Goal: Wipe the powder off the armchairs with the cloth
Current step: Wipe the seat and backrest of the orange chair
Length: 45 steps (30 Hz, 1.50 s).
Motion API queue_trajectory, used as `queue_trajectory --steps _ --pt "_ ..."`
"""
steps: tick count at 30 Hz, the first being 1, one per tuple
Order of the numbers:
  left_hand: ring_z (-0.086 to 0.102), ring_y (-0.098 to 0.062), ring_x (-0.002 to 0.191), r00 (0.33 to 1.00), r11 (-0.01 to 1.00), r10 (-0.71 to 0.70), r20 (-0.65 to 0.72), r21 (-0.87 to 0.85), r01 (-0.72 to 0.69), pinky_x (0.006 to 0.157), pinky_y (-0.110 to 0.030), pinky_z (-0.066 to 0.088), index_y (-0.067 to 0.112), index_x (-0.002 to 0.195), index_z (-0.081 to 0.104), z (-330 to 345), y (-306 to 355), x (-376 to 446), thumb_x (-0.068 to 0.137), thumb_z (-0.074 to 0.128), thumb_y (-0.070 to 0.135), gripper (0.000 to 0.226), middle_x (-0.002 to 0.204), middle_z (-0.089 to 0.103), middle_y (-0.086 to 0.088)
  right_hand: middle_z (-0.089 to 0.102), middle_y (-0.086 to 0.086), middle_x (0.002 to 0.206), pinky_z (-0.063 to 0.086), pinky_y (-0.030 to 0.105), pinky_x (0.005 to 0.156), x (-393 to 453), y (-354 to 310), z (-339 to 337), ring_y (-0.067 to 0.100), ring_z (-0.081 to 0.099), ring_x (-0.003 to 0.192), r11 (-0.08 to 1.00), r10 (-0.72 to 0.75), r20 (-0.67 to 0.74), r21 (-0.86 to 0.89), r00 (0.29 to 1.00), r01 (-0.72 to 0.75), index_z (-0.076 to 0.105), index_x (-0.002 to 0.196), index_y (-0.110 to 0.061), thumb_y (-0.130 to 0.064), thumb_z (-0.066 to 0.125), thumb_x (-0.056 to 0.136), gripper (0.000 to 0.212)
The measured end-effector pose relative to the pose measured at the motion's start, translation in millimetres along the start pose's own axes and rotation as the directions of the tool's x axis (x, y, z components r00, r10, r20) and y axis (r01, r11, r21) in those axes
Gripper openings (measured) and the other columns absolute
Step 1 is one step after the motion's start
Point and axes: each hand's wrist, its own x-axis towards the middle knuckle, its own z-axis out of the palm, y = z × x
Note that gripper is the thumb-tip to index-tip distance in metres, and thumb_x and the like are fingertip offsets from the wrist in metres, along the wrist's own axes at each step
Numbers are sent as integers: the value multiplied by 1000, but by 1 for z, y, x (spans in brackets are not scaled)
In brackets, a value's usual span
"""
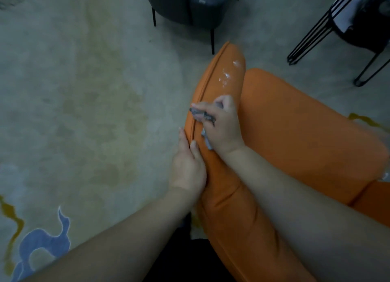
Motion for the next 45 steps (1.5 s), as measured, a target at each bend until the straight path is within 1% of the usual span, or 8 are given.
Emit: queue_trajectory --steps 3,9,18,24,28,32,39,45 --pt "43 -28 132 999 994 15 -44 113 -10 103 -33 33 16 150 27 6 21 48 103 25 36 51 147 43 -12 46 13 94 48 43 84 21 8 4 32 53 89 997 70 -55 33 996 -68 76 101 -18 -26 56 80 30" --pt "43 -29 131 985 979 114 -131 184 -89 105 -33 33 14 149 31 17 26 69 102 29 34 51 145 45 -12 40 4 100 38 17 93 -7 37 -5 20 48 94 985 160 -133 79 978 -151 70 112 -25 -13 63 83 32" --pt "51 -36 119 979 952 135 -150 294 -86 96 -42 41 27 151 23 24 21 72 97 29 43 57 144 46 -9 39 0 102 40 13 91 3 45 1 14 50 94 960 234 -180 200 956 -197 63 116 -40 -24 60 88 33" --pt "57 -39 109 977 918 127 -170 392 -51 84 -43 45 27 151 24 26 30 71 86 21 48 68 140 49 -10 39 1 101 46 29 90 15 54 3 20 50 94 985 120 -123 139 985 -102 68 116 -28 -17 62 85 34" --pt "58 -38 107 976 889 140 -167 455 -49 81 -43 46 29 151 21 23 32 69 92 19 53 64 142 47 -8 38 0 100 44 27 93 78 64 14 21 50 93 990 121 -222 96 968 -102 72 111 -21 -16 65 84 29" --pt "63 -39 89 979 875 157 -133 478 -76 65 -40 48 33 150 22 23 31 67 83 12 63 74 136 51 -6 38 0 102 45 28 90 39 60 9 20 50 93 990 90 -176 123 980 -69 68 116 -25 -19 60 86 32" --pt "60 -37 99 985 883 113 -128 468 -40 74 -39 46 48 149 8 23 35 68 90 22 58 61 138 46 -1 38 2 97 47 38 87 91 75 8 24 51 91 996 -6 -142 85 990 19 72 111 -20 -19 60 82 31" --pt "61 -34 95 982 861 122 -143 507 -33 71 -37 46 48 149 6 23 34 68 91 27 58 62 127 52 -4 37 2 101 39 19 94 62 67 9 20 49 95 985 90 -155 158 984 -65 69 116 -22 -22 59 86 31"
